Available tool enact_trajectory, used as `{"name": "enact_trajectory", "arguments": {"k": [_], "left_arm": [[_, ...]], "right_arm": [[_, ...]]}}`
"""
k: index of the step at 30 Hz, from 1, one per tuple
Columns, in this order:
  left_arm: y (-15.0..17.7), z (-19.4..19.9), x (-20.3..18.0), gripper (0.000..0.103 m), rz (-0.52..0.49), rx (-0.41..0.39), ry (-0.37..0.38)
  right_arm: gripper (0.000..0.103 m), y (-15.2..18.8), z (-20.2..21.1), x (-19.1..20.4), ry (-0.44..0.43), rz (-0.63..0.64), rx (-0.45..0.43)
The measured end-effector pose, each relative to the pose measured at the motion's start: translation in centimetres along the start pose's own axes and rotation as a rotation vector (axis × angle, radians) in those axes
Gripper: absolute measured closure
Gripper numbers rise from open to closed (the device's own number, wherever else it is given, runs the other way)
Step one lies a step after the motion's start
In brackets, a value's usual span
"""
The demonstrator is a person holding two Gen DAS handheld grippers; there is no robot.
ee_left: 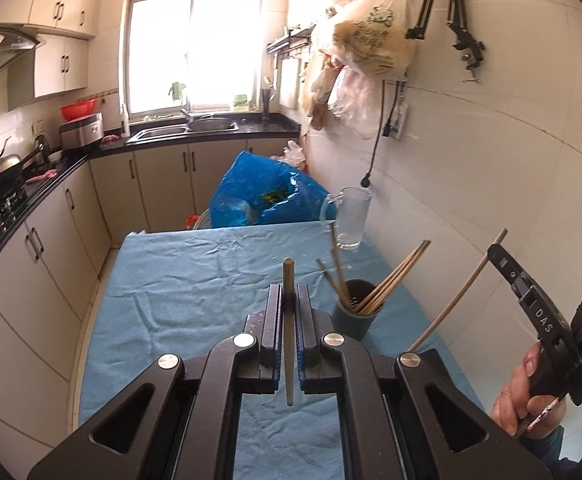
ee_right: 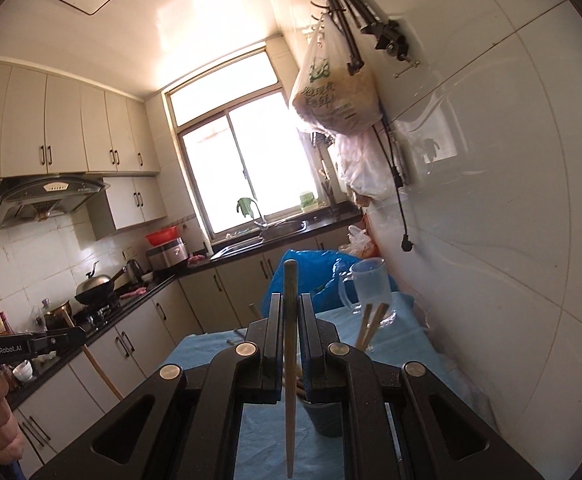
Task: Organize utensils
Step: 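Lift both held chopsticks upright and carry them over the black cup, then lower the chopsticks into the black cup and open both tools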
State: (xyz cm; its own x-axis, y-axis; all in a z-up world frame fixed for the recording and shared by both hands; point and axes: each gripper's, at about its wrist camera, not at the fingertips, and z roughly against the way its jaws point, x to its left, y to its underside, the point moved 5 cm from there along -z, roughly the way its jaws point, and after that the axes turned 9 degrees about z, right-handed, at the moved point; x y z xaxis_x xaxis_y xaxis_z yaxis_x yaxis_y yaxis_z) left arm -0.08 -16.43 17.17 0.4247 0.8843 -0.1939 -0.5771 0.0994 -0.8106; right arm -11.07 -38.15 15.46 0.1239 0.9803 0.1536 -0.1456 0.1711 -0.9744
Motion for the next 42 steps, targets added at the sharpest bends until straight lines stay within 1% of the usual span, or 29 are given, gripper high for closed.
{"name": "enact_trajectory", "arguments": {"k": [5,12,19,27,36,42], "left_arm": [[-0.7,-0.1,-1.9,0.098,-0.019,-0.002,0.029],[-2.1,-1.3,-4.6,0.098,-0.043,0.003,0.058],[-3.6,-3.1,-6.9,0.098,-0.052,0.014,0.084],[-5.8,-4.8,-9.7,0.098,-0.074,-0.006,0.116],[-7.4,-8.4,-10.5,0.098,-0.061,-0.013,0.110],[-8.0,-12.3,-9.9,0.098,-0.015,-0.003,0.115]], "right_arm": [[0.095,-0.6,0.5,-0.9,0.014,-0.004,-0.013],[0.095,-1.8,0.7,-1.9,0.032,0.009,-0.039],[0.095,-2.9,-0.5,-2.9,0.032,-0.003,-0.043],[0.095,-3.9,-2.2,-3.2,0.039,0.009,-0.054],[0.095,-4.7,-5.0,-3.6,0.061,0.010,-0.068],[0.095,-3.9,-8.1,-4.1,0.073,0.006,-0.046]]}}
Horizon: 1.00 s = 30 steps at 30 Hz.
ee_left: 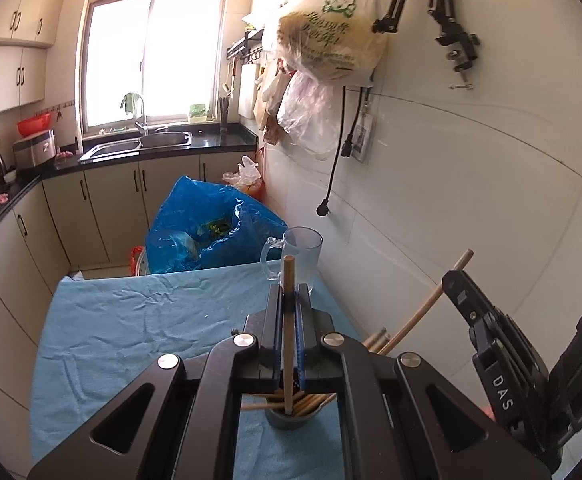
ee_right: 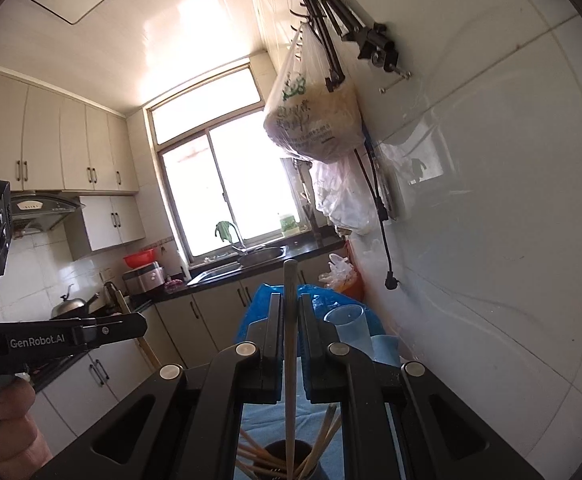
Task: Organize utensils
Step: 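Lower the chopsticks into the black cup and open both tools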
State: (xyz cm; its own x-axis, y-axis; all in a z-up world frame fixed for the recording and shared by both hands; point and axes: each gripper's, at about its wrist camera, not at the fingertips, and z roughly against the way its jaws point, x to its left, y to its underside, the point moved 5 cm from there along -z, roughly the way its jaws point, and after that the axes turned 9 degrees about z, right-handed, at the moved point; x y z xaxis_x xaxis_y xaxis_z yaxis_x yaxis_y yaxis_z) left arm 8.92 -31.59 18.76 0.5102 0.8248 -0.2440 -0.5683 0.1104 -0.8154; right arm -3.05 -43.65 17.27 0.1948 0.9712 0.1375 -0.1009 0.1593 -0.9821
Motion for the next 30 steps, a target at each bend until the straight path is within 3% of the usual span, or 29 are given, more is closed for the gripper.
{"name": "enact_trajectory", "arguments": {"k": [7,17,30], "left_arm": [[1.9,-3.9,1.9,0.098,0.039,0.060,0.007],[5.2,-3.1,3.4,0.098,0.016,0.075,-0.011],[6.7,-4.8,5.0,0.096,0.031,0.119,-0.042]], "right_arm": [[0.095,2.3,-3.1,0.0,-0.002,0.025,0.068],[0.095,4.6,-2.6,-0.3,-0.014,0.043,0.117],[0.095,7.4,-4.1,-0.2,0.006,0.083,0.203]]}}
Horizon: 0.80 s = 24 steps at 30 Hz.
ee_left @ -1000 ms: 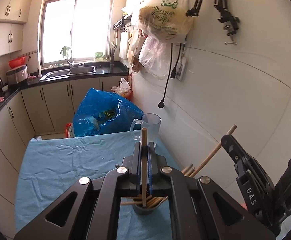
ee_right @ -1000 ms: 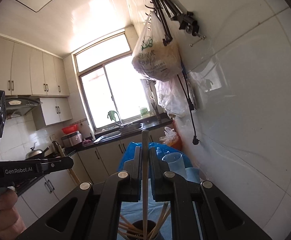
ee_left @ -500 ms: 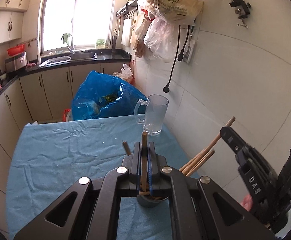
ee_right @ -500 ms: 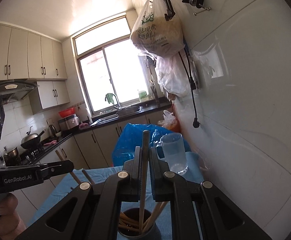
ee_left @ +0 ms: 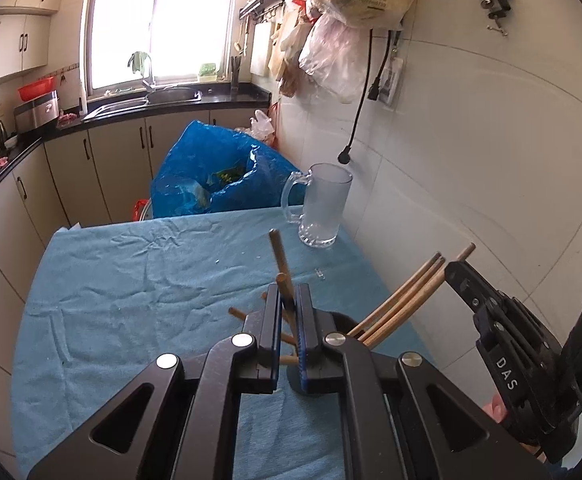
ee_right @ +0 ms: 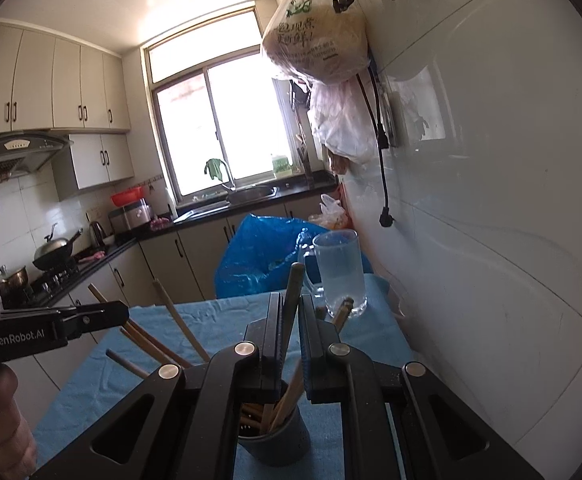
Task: Organize utensils
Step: 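Lower the chopsticks into the black cup and open both tools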
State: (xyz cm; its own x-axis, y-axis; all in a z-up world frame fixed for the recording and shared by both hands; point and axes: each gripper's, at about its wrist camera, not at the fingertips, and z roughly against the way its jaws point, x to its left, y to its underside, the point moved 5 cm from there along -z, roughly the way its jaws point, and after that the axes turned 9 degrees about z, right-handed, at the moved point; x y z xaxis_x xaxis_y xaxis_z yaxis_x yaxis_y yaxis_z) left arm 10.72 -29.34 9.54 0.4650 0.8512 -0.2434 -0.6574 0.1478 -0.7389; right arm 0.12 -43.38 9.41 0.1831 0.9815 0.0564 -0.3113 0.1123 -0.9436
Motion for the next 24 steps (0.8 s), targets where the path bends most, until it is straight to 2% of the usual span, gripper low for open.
{"name": "enact_trajectory", "arguments": {"k": [12,24], "left_arm": [[0.6,-1.6,0.8,0.095,0.004,0.014,-0.032],[0.9,-2.9,1.1,0.092,-0.006,0.003,-0.078]], "right_arm": [[0.094,1.6,-0.8,-0.1,0.001,0.012,0.057],[0.094,1.7,-0.8,0.3,0.004,0.023,0.063]]}}
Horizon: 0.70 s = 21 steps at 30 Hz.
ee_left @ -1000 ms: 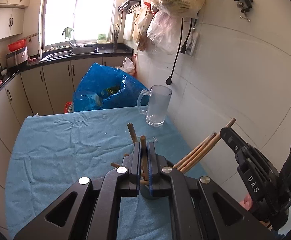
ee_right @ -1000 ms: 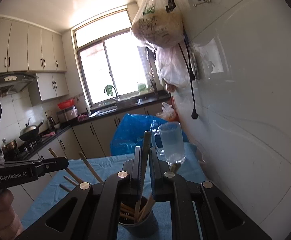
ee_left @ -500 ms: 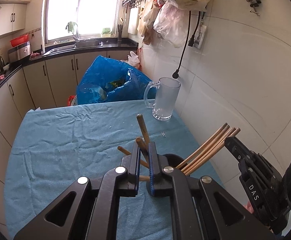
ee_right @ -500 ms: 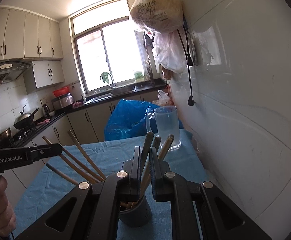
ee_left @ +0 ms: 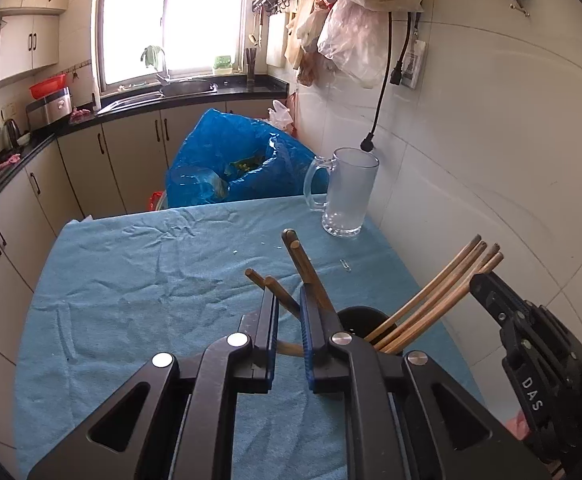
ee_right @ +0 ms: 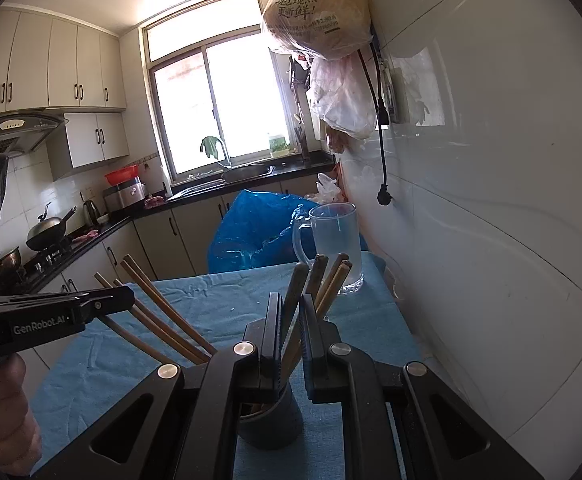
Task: Organize utensils
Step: 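Lower the chopsticks into the black cup and open both tools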
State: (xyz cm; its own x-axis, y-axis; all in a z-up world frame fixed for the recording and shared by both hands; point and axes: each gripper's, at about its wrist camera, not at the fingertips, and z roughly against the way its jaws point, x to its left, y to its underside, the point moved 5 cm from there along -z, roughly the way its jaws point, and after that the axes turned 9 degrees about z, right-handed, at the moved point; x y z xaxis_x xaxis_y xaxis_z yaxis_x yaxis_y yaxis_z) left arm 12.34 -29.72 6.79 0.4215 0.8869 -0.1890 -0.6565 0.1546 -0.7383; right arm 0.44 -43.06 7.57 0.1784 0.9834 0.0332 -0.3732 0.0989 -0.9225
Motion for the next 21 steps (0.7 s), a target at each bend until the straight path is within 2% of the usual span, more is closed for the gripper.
{"name": "enact_trajectory", "arguments": {"k": [12,17,21], "left_arm": [[0.1,-0.1,0.2,0.091,0.003,-0.003,-0.006],[0.0,-0.1,0.2,0.091,0.010,-0.005,-0.014],[0.0,1.5,0.6,0.088,0.020,-0.034,-0.028]], "right_arm": [[0.093,-0.3,0.2,0.2,-0.007,0.004,0.007],[0.093,-0.9,1.5,0.4,0.003,0.010,-0.017],[0.091,-1.4,3.5,0.1,0.035,-0.004,-0.042]]}}
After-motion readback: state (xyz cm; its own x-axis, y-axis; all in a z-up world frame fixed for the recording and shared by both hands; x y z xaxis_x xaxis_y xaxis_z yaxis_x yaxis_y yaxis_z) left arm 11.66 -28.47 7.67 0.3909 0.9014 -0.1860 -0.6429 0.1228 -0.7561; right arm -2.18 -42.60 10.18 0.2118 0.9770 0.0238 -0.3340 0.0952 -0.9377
